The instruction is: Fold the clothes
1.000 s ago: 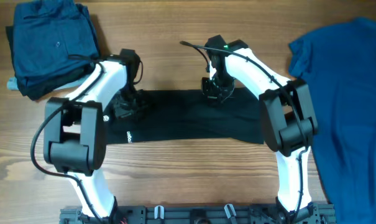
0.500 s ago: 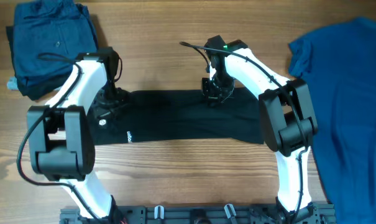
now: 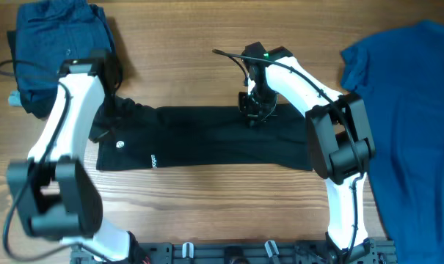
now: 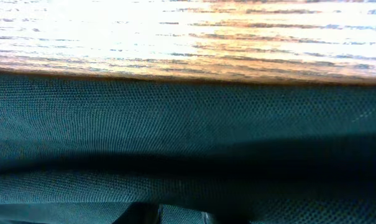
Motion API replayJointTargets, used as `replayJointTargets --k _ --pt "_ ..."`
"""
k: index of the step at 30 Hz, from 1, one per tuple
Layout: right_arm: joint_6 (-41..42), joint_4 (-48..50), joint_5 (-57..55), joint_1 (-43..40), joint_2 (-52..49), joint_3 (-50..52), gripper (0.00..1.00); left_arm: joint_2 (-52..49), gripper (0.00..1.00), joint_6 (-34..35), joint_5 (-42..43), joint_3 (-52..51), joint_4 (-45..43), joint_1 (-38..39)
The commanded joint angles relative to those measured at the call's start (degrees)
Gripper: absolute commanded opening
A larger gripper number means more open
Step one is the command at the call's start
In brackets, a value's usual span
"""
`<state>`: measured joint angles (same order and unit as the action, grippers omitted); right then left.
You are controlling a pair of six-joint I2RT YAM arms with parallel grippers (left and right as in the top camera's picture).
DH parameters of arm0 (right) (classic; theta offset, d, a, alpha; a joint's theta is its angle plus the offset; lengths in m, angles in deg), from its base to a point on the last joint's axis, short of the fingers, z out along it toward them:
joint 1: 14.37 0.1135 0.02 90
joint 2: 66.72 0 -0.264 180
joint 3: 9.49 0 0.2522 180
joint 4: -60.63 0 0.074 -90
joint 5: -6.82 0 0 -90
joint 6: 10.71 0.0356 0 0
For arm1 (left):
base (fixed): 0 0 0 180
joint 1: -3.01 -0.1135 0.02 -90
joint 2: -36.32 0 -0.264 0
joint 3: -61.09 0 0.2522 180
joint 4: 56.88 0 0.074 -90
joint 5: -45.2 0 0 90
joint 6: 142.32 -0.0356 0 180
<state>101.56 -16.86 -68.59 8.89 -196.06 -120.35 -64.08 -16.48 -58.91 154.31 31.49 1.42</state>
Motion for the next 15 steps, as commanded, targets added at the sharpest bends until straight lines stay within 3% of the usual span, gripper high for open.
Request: replayJointTargets --k 1,12,15 --pt "0.3 -0.3 -4.7 -0.5 -2.4 0.5 0.21 3.4 0.04 -6.0 14.0 1.0 -1.4 3.6" --pt "-1.2 -1.4 -4.7 -0.5 -2.4 0.5 0.21 -3.4 0.05 -6.0 18.8 -14.4 -19.1 6.6" --pt "-0.8 -1.9 -5.9 -0.6 -2.4 0.5 0.13 -5.5 0.06 -5.7 17.6 -14.9 -20.0 5.9"
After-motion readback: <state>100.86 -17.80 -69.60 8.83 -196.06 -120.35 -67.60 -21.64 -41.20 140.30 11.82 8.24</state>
